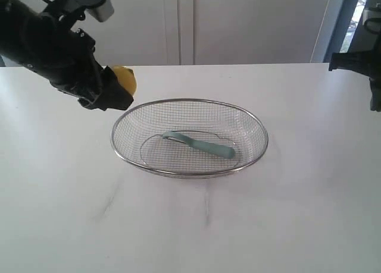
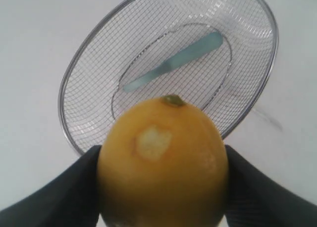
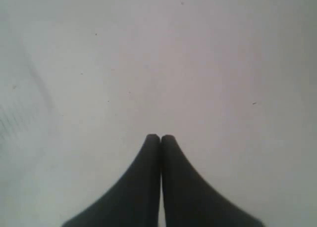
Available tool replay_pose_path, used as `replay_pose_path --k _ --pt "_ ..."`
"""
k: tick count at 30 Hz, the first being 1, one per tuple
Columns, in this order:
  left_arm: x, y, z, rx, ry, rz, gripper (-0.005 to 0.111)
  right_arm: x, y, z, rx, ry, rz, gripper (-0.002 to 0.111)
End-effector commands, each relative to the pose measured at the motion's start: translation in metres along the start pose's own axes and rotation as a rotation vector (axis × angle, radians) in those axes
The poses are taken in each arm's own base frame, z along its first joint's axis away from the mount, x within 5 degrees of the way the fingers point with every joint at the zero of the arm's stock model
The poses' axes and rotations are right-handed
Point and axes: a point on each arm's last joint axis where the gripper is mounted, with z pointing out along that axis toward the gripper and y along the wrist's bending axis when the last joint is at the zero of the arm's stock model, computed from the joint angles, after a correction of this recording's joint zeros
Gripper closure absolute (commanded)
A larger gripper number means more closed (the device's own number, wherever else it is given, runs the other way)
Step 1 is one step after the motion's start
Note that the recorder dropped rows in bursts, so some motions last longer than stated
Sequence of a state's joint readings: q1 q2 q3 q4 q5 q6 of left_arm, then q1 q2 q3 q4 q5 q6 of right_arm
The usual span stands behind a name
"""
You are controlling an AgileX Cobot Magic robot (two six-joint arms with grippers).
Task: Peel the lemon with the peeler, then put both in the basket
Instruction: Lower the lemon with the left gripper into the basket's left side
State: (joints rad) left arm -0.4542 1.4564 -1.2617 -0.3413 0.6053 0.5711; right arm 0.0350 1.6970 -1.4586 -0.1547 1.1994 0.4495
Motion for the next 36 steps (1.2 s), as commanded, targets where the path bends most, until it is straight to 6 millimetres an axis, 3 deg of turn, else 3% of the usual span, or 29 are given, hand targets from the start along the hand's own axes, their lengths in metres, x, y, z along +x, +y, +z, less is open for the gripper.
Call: replay_pose_path --k 1,8,14,26,36 --pt "0.000 -0.008 0.004 -0.057 0.075 -0.010 0.107 -0.002 -0.003 -0.005 0.000 -0.024 0.004 0.108" --pt "0.002 -0.001 0.040 -0.037 0.161 -0.022 0.107 -0.002 -0.003 -0.005 -0.003 -0.030 0.004 0.108" --pt "-0.016 0.012 0.063 -0.018 0.211 -0.010 0.107 -0.002 -0.003 -0.005 -0.003 -0.030 0.004 0.108" --pt "-0.029 0.019 0.114 -0.017 0.325 0.041 0.107 -0.003 -0.003 -0.005 -0.005 -0.034 0.004 0.108" --pt "-0.013 0.024 0.161 0.001 0.393 0.039 0.107 -0.003 -0.003 -0.005 -0.006 -0.036 0.004 0.108"
